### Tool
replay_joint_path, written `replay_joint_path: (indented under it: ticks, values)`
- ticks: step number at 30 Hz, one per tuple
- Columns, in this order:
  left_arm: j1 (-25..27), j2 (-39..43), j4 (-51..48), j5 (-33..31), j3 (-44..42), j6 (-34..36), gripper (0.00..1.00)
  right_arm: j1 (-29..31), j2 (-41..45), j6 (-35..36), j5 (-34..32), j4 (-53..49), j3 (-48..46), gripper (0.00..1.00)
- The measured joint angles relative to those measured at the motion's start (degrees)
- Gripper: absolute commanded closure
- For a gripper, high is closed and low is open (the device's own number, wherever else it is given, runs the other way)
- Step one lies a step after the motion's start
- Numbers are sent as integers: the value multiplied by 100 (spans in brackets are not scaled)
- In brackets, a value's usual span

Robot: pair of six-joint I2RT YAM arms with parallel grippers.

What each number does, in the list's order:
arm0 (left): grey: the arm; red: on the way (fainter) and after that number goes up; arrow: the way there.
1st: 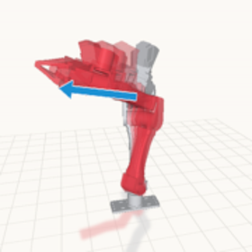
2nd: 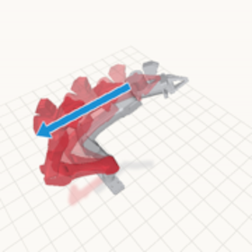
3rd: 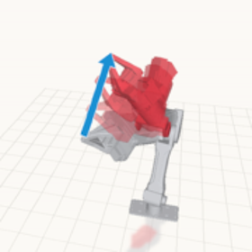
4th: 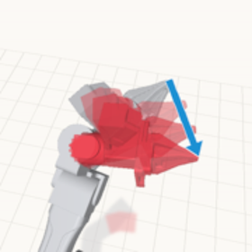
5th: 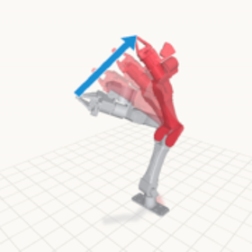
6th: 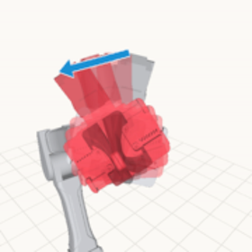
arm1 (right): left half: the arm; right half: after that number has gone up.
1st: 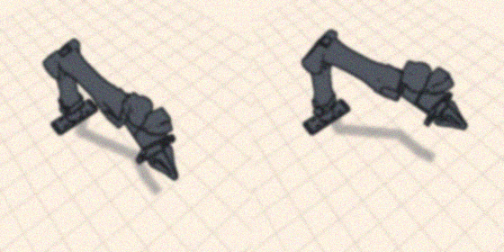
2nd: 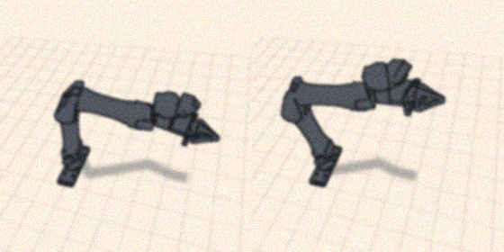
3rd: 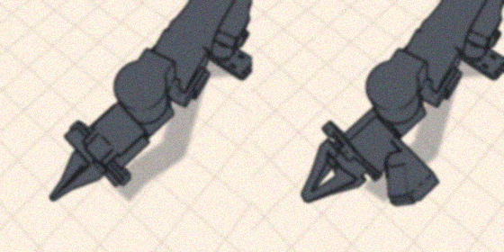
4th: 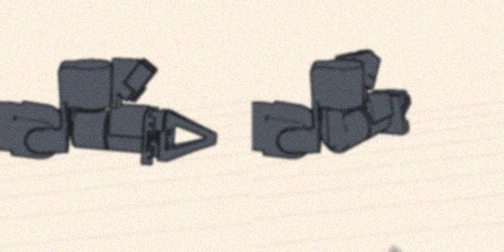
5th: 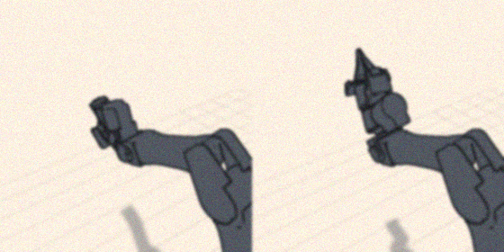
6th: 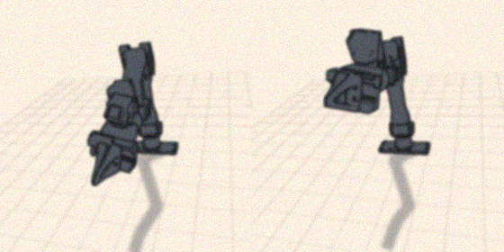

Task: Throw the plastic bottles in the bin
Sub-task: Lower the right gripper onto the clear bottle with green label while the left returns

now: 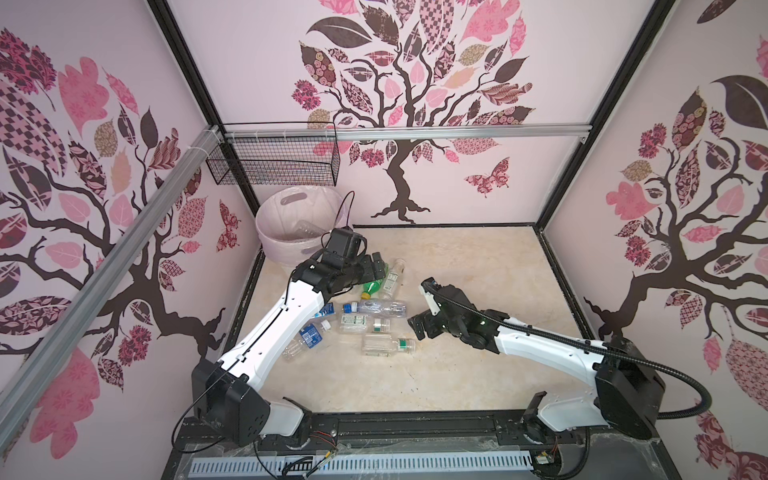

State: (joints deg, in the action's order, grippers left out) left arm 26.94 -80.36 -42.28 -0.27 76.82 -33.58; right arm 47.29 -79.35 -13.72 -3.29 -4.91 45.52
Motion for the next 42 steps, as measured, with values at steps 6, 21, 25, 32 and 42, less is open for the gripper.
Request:
replay_joint_path:
  ticks: [6, 21, 25, 32, 42]
  values:
    - [13, 188, -31, 57, -461, -33, 3, 511, -20, 22, 212, 387, -343, 0]
    - [37, 577, -109, -42, -918, 87, 3, 903, -1014, 122, 509, 977, -216, 1]
    - [37, 640, -129, -162, -1001, 162, 3, 999, -1198, 192, 516, 997, 37, 0]
    - [37, 658, -225, -352, -1029, 260, 3, 1073, -1615, 236, 555, 1036, 420, 1]
    - [37, 787, -304, -638, -1032, 433, 3, 1202, -2061, 219, 649, 1029, 603, 9]
